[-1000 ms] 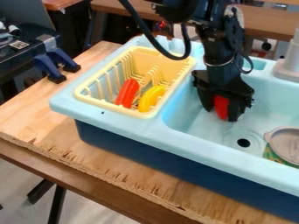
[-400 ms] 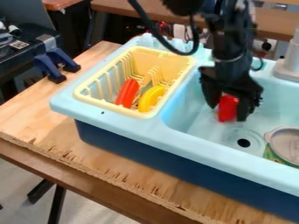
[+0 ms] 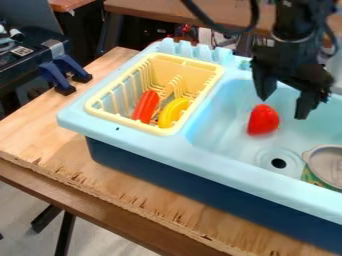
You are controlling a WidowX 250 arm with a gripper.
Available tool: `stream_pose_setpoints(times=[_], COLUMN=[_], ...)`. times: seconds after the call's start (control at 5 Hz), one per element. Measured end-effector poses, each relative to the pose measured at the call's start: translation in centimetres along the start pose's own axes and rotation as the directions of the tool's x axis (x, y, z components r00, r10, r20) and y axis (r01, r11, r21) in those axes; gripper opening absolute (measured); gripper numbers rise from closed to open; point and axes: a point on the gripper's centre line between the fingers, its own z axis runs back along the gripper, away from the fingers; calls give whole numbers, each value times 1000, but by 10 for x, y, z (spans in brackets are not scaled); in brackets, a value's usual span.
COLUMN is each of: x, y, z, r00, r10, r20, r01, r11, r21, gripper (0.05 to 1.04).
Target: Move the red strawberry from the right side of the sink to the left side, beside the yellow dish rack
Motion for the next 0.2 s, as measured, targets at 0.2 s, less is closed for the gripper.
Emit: stream_pose_setpoints(times=[0.2], x=[-1], y=[-21], z=[19], r00=[996], r10=[-67], r20=[-66], r01=[61], r11=[994], r21=[-94], gripper=[1011])
